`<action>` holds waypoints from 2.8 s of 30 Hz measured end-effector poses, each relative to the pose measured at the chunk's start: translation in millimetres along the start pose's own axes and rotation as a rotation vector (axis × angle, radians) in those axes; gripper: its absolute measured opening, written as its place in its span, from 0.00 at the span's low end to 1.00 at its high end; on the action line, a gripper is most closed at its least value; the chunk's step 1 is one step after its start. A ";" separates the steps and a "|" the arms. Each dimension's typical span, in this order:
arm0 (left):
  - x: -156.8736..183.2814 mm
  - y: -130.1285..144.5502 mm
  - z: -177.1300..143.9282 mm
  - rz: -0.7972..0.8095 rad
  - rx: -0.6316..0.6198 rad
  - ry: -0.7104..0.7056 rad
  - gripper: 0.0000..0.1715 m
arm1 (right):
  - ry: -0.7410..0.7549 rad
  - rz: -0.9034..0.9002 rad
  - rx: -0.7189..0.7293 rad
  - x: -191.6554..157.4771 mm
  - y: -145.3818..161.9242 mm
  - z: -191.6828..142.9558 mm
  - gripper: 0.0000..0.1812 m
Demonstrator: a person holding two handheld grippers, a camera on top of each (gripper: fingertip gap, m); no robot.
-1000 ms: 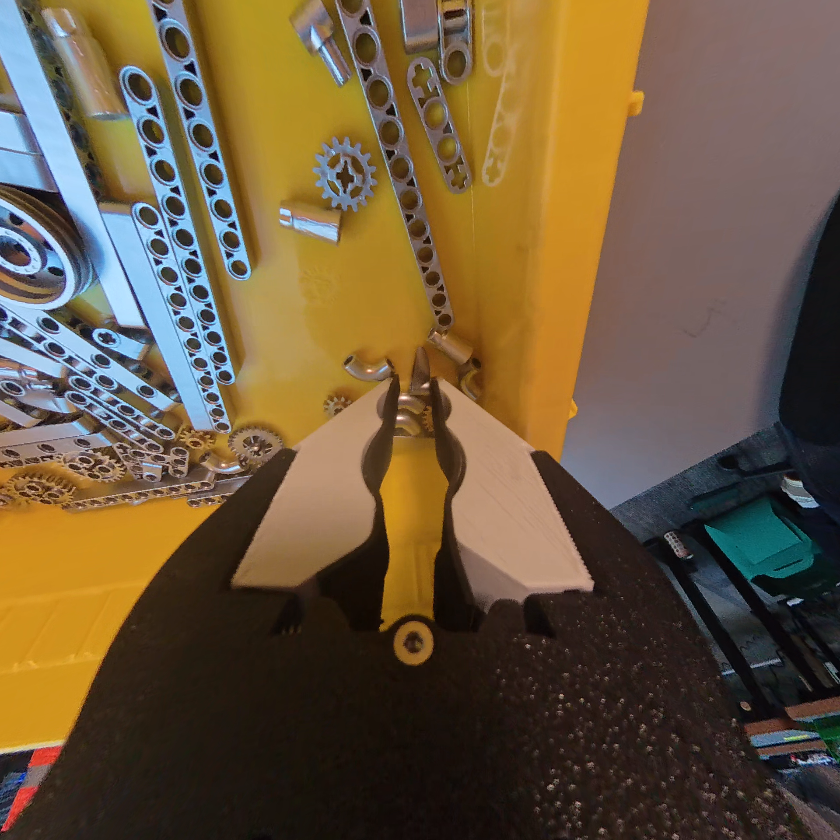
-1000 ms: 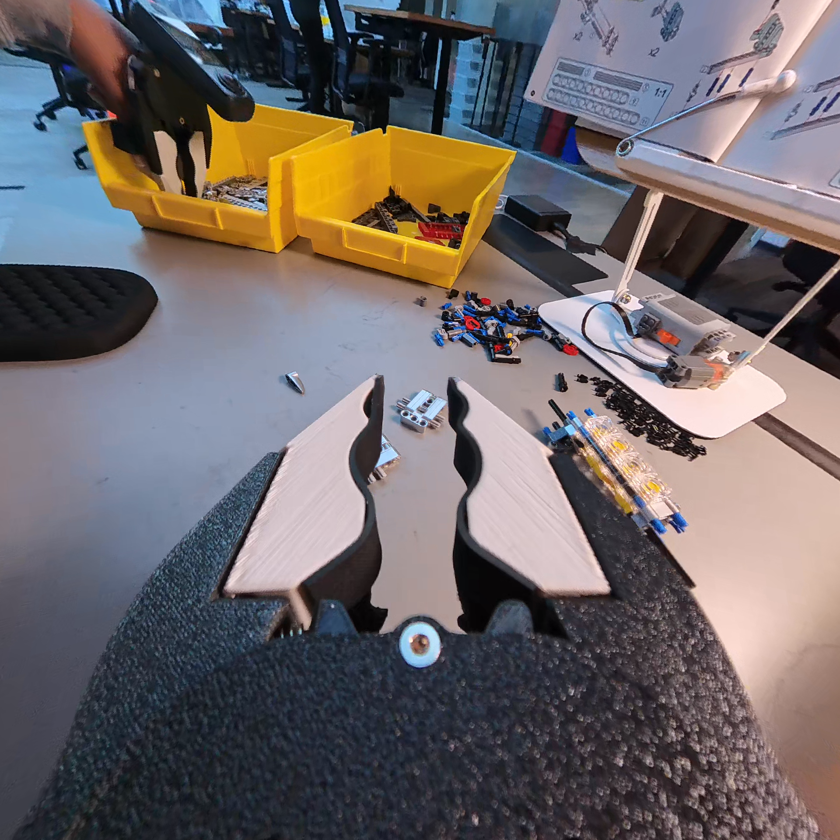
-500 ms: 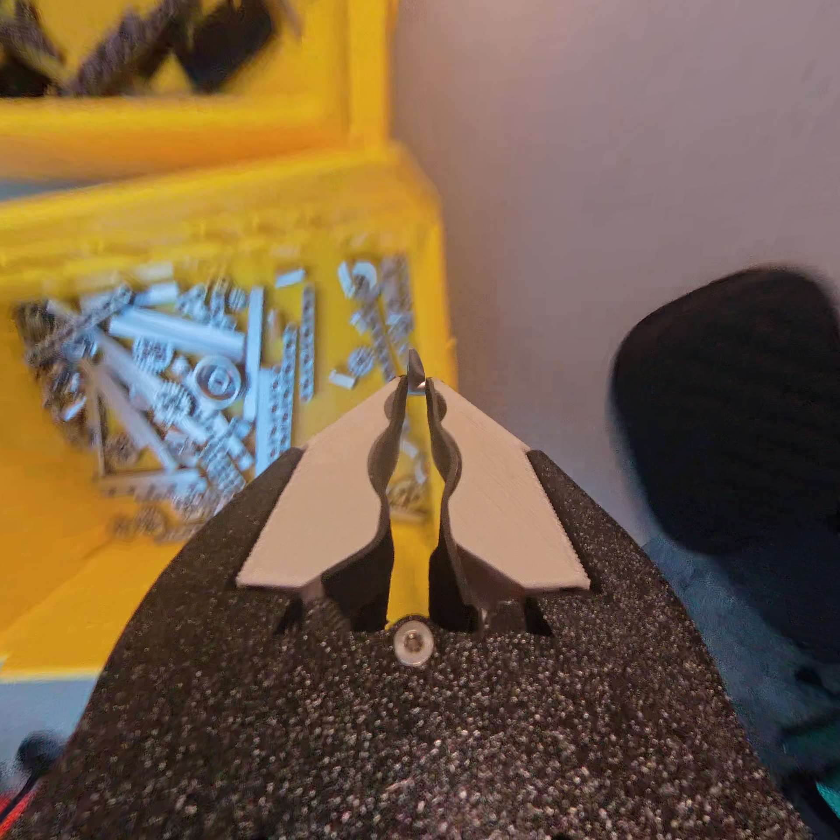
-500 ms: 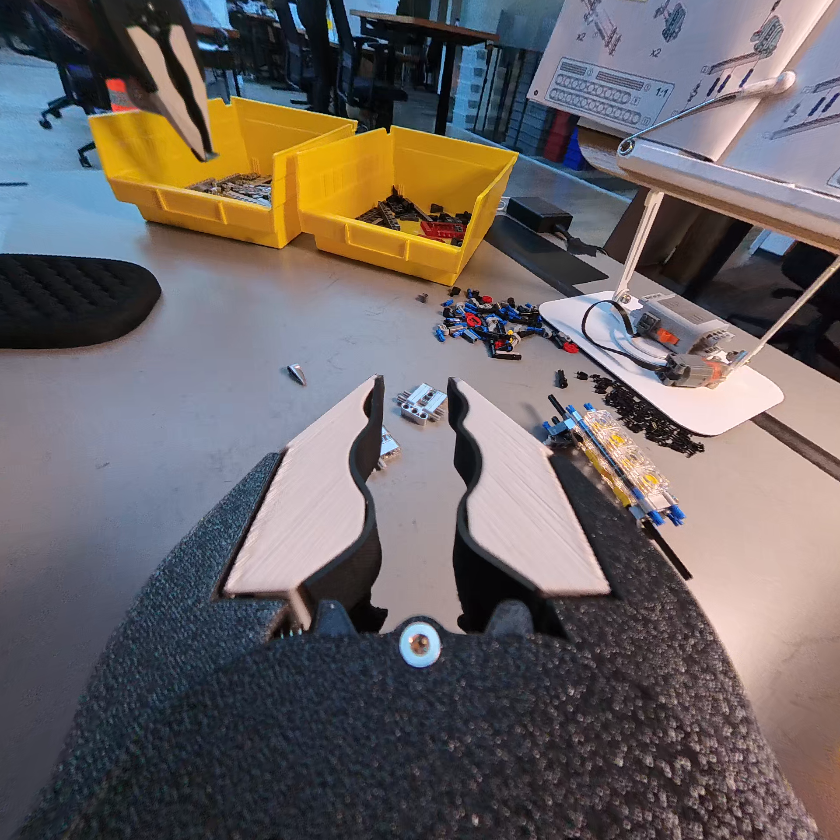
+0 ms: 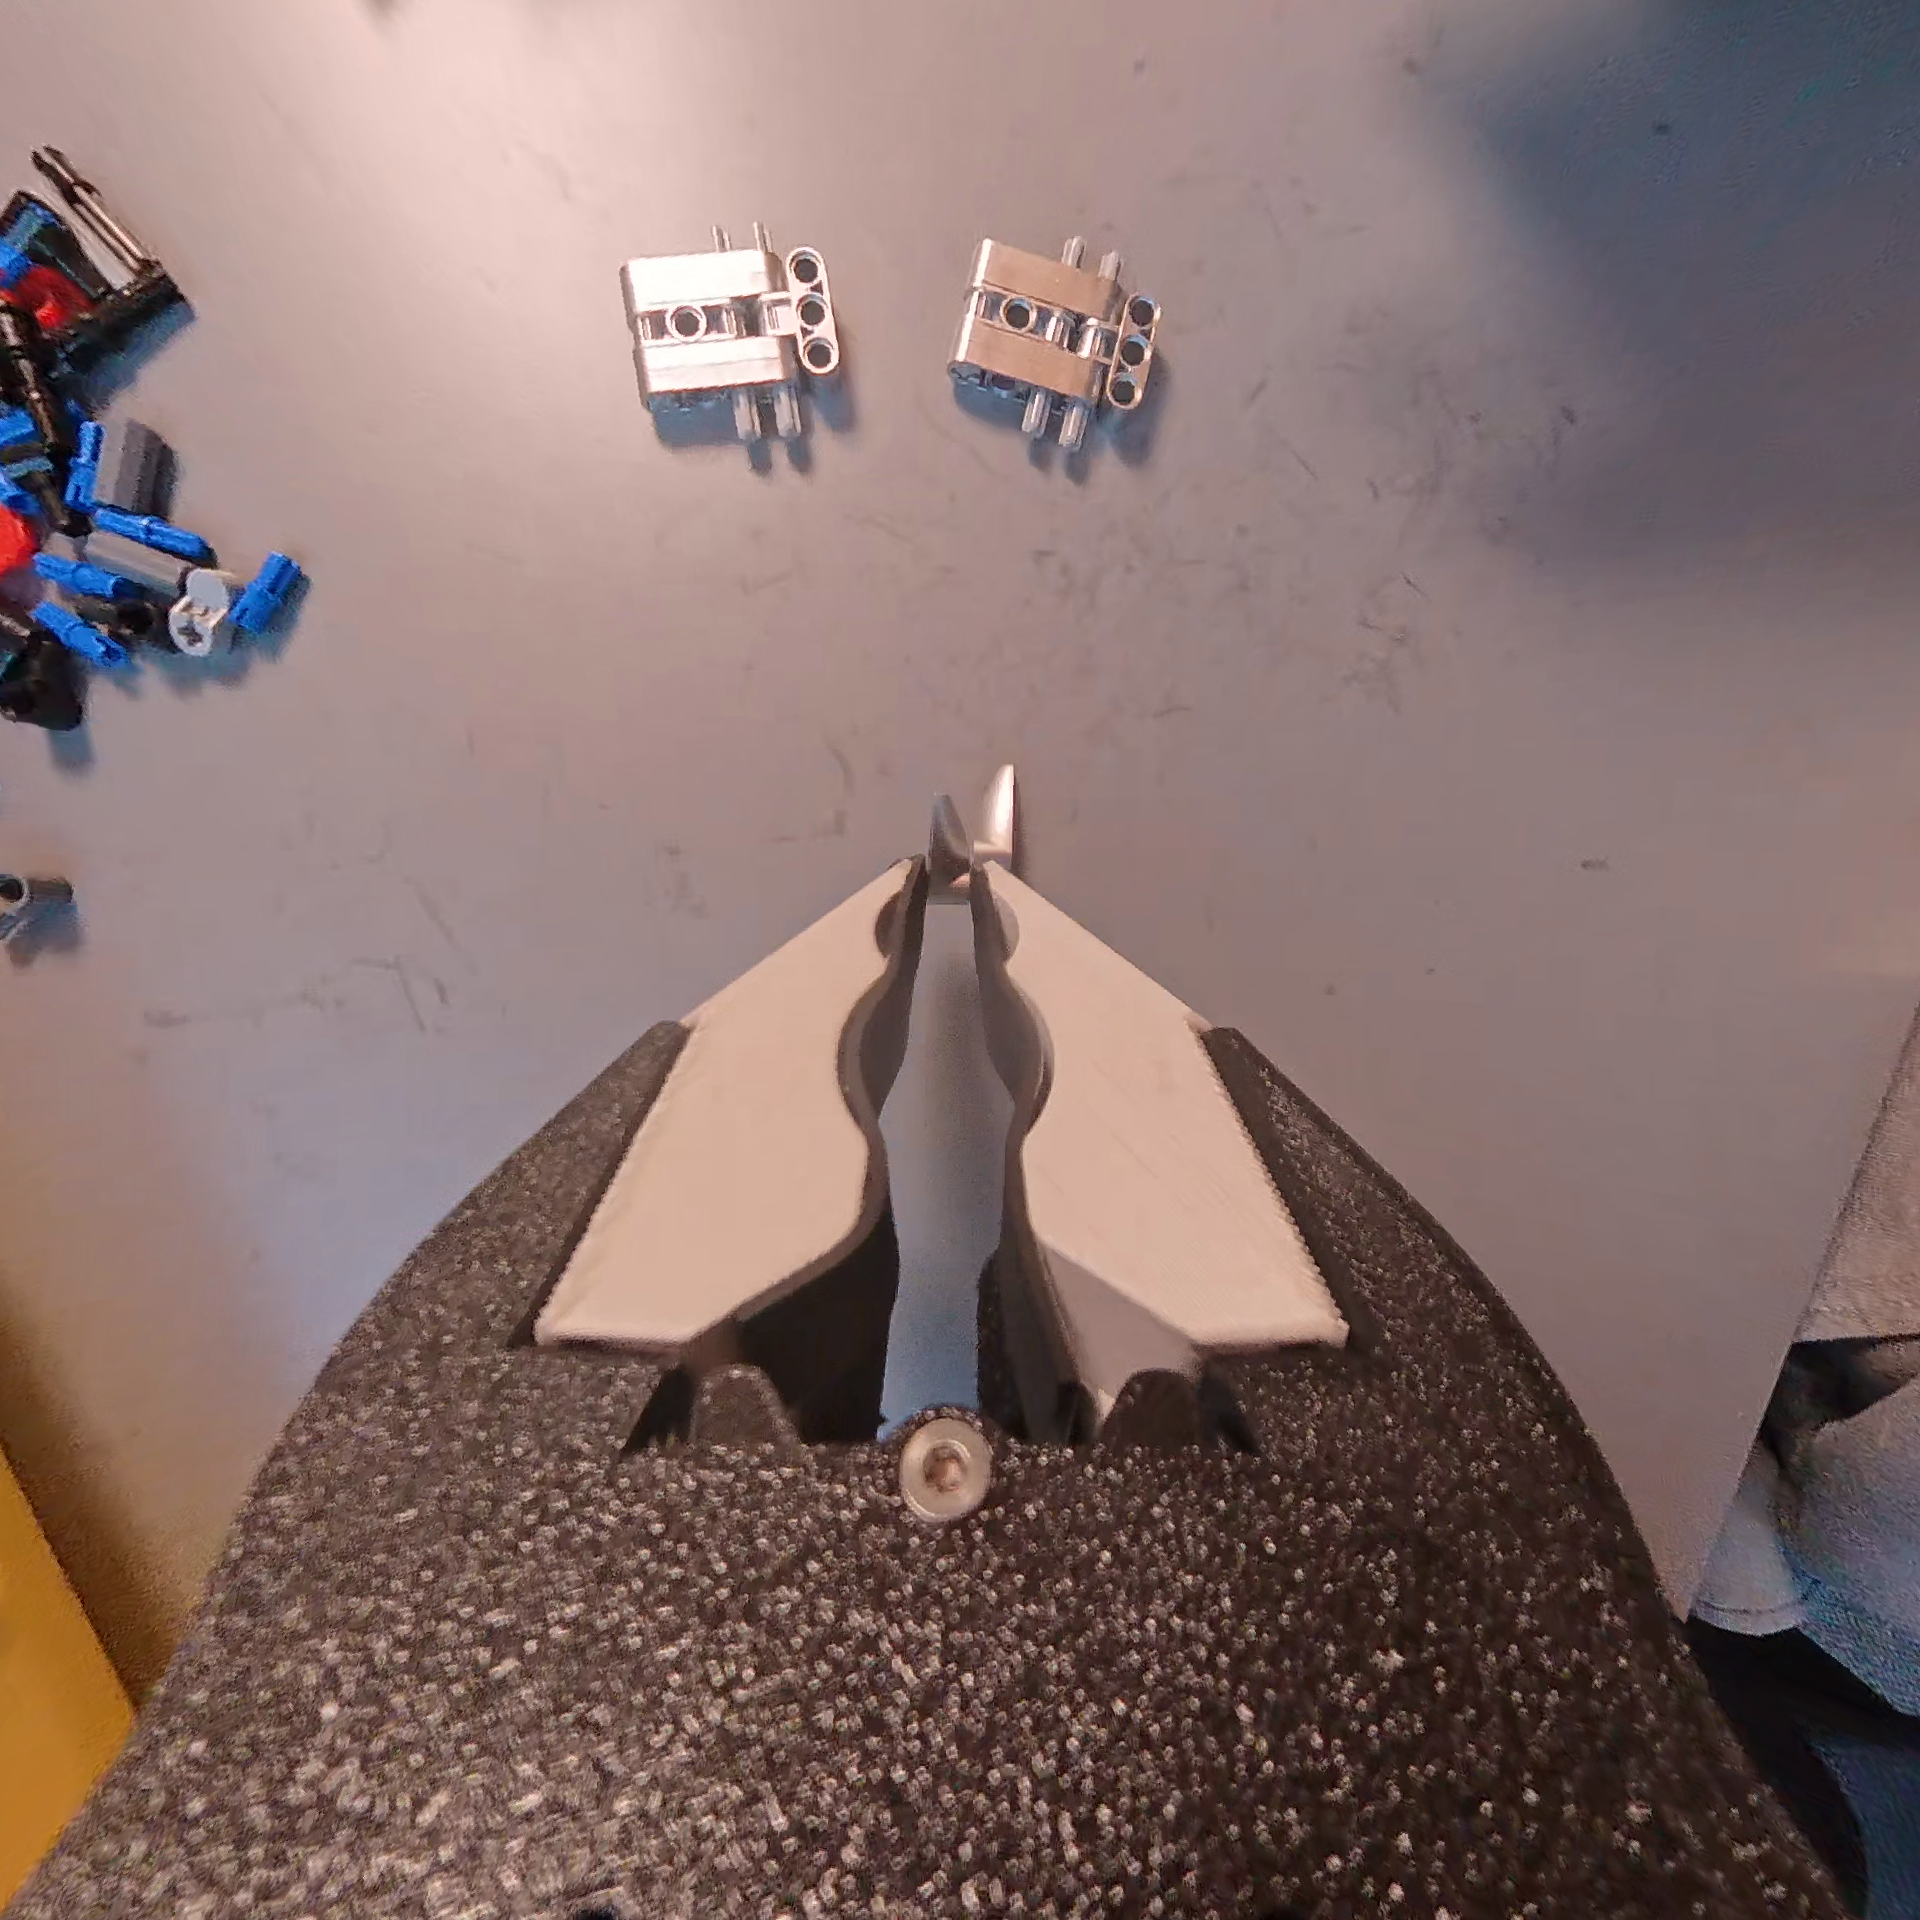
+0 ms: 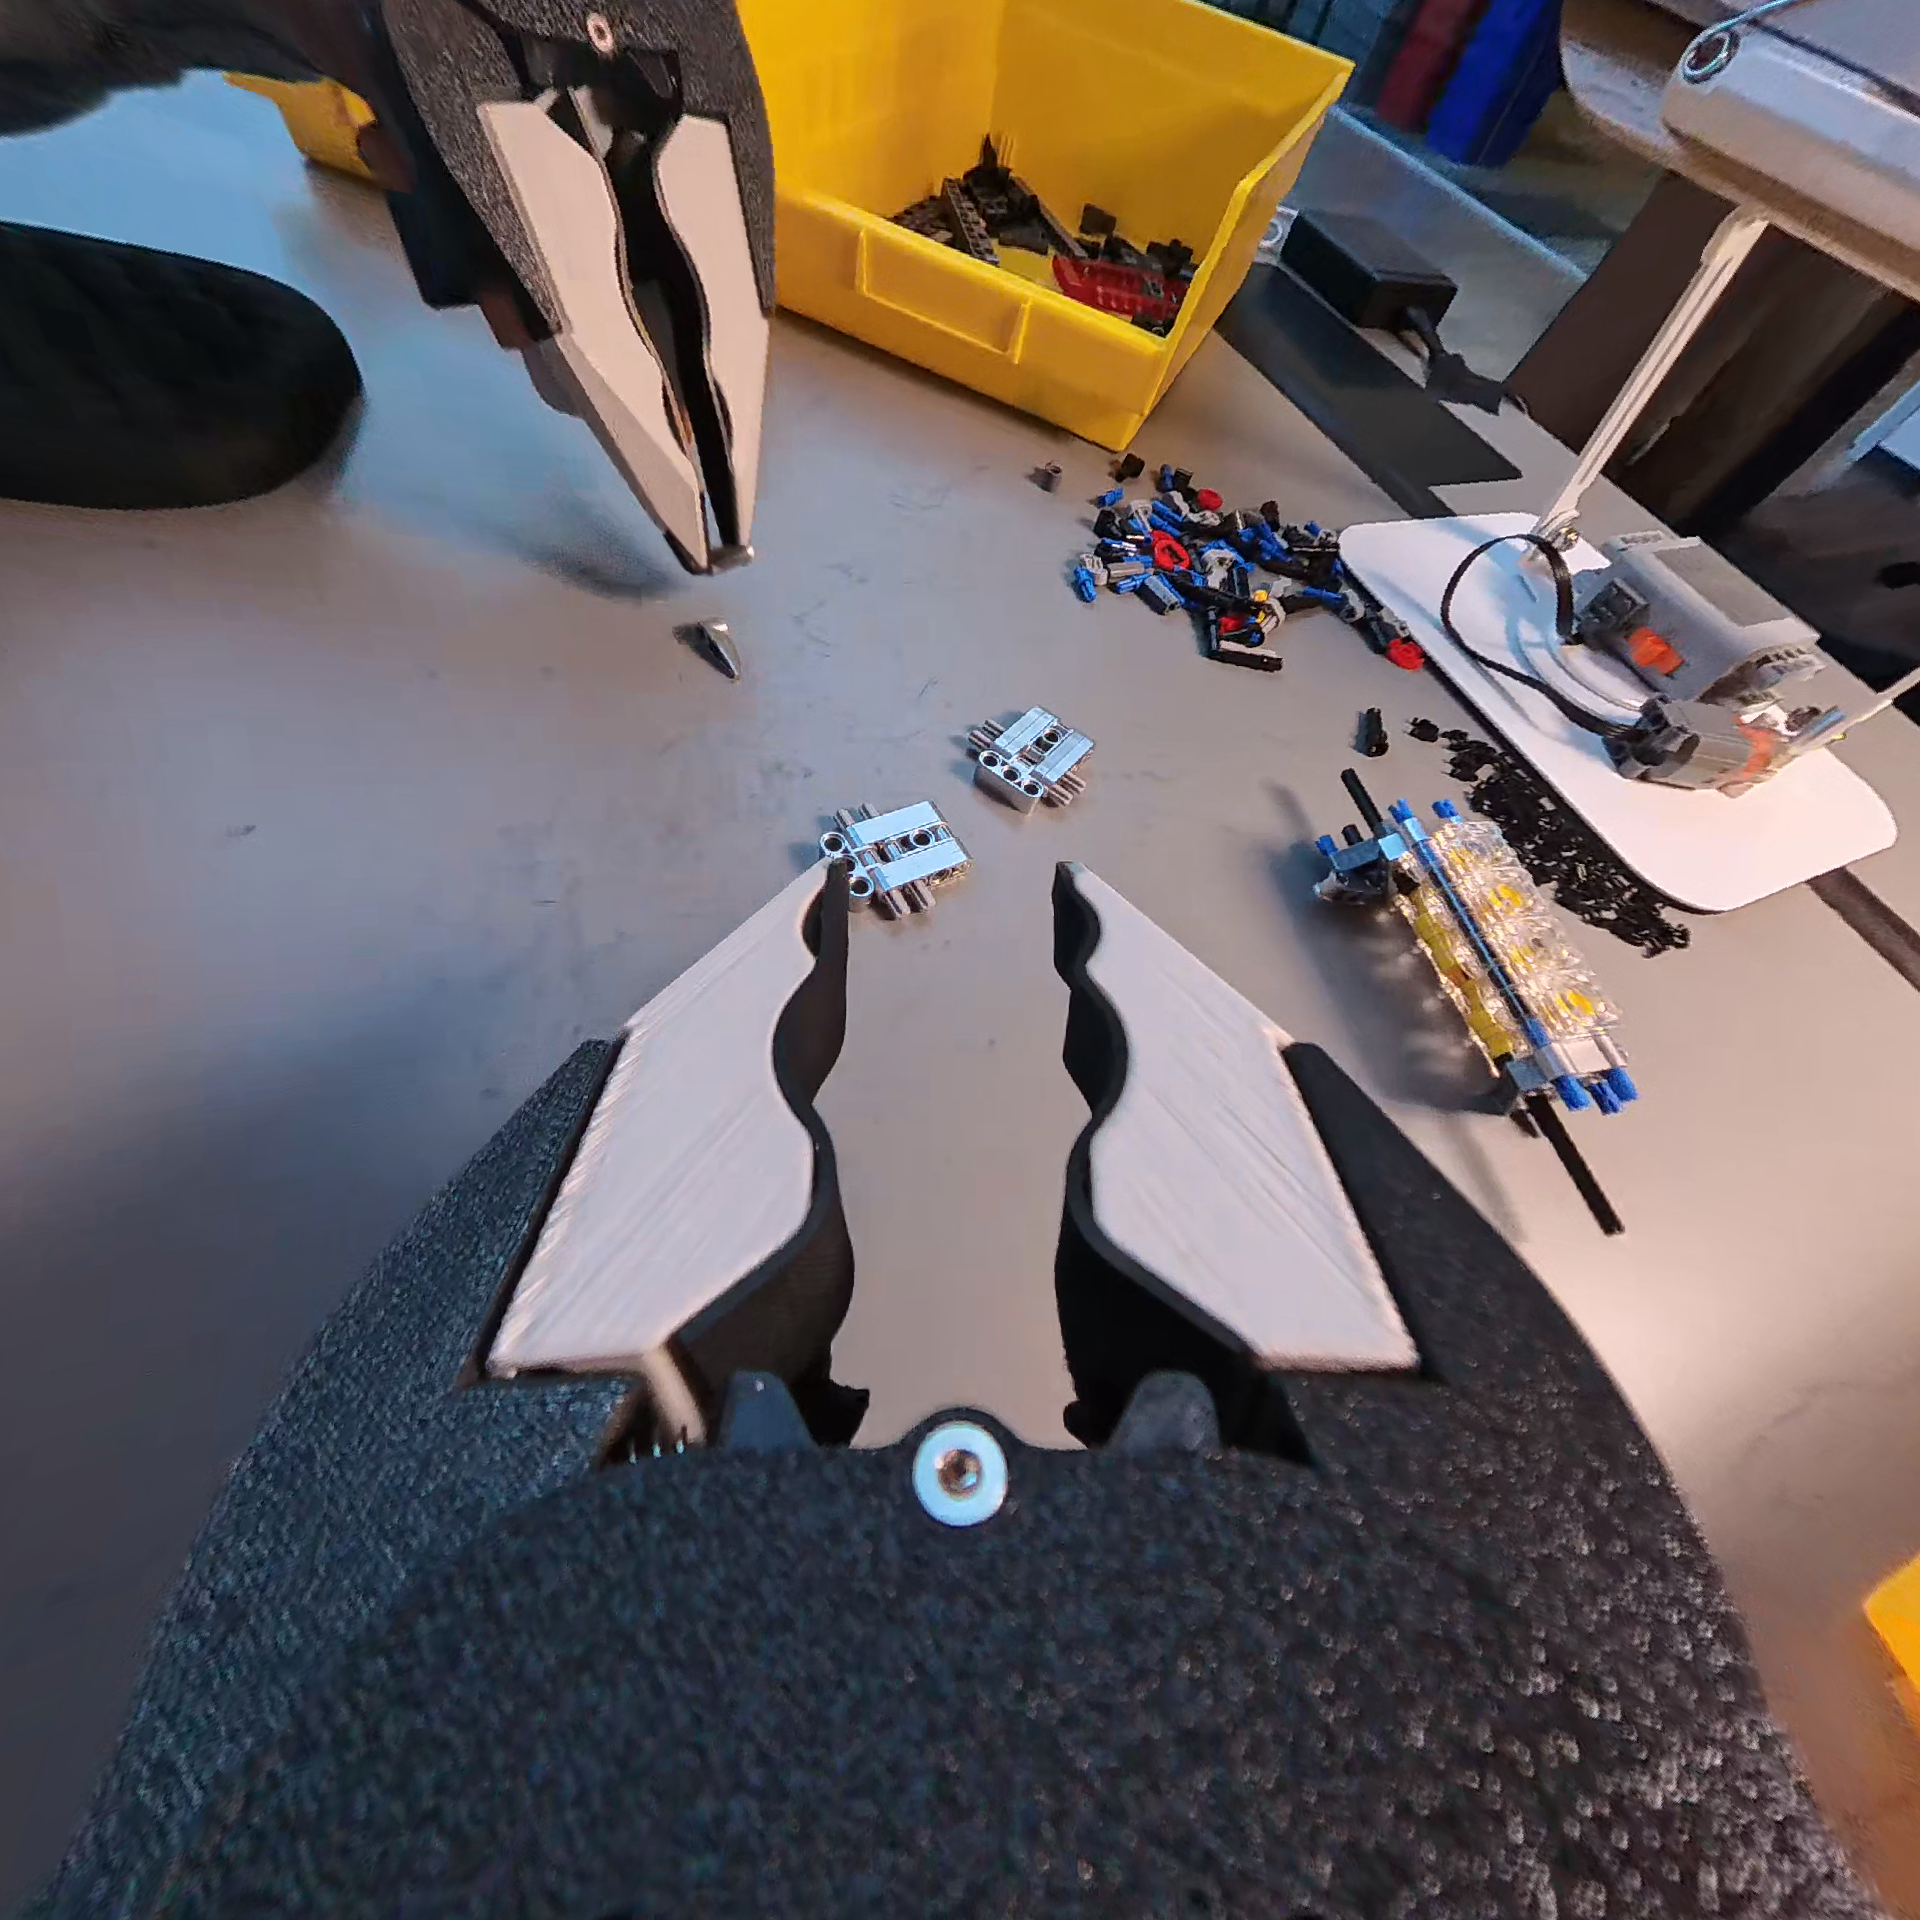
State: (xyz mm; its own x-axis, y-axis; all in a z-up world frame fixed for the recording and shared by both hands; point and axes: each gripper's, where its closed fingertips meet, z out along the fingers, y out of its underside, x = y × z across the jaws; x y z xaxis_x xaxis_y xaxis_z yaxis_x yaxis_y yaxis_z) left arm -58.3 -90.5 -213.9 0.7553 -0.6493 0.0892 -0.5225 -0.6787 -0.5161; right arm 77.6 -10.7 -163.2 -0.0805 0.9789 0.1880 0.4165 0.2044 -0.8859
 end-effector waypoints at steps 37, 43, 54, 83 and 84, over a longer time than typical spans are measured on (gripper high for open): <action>-206.4 288.3 -275.8 -0.630 -0.338 -0.600 0.15 | -0.024 0.044 -0.043 -2.9 7.6 17.7 0.21; -207.2 335.7 -243.2 -0.585 -0.649 -0.396 0.12 | 0.008 0.064 -0.047 0.1 9.2 13.0 0.21; -218.0 319.0 -207.1 -0.516 -0.575 -0.323 0.11 | 0.016 0.091 -0.068 5.4 14.8 15.9 0.21; -184.3 352.7 -221.2 -0.493 -0.767 -0.201 0.10 | 0.016 0.099 -0.058 6.5 13.9 15.0 0.21; -183.5 352.6 -220.5 -0.485 -0.773 -0.194 0.09 | 0.017 0.099 -0.059 6.7 13.9 15.1 0.21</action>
State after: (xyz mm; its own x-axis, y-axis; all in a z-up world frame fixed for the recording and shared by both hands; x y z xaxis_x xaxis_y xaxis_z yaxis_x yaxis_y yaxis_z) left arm -468.3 -286.4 -224.5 0.9765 -0.2131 -0.0334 -0.1977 -0.9461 0.2567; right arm 69.2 -1.2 -180.6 -0.0214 0.9939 0.1084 0.4738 0.1055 -0.8743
